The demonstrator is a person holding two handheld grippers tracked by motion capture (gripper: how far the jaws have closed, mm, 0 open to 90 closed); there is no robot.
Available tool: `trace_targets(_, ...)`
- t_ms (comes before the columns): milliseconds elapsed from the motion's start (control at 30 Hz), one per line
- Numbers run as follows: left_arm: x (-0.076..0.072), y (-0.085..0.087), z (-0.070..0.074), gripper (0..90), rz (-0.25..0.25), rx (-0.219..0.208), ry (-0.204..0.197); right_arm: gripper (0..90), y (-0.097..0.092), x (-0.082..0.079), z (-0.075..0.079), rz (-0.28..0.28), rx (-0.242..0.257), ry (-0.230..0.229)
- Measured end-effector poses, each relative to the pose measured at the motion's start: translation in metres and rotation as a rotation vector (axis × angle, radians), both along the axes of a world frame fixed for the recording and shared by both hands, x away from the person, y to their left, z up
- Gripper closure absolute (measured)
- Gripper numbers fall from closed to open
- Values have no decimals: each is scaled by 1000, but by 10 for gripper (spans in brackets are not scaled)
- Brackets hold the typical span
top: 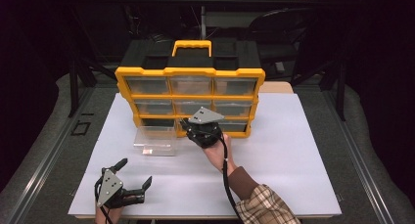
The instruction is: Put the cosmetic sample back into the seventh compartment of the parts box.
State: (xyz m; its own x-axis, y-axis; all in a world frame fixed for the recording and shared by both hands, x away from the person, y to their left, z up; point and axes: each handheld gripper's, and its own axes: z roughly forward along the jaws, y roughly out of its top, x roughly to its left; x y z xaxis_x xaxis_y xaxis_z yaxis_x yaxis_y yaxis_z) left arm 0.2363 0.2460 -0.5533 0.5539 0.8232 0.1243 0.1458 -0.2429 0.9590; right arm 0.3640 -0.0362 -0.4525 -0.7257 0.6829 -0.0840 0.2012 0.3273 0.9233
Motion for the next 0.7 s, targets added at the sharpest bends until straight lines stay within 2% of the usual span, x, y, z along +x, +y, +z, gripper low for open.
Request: trace_targets(700,0,0,0,2,1,-2,0,807,29,6,4,55,-30,22)
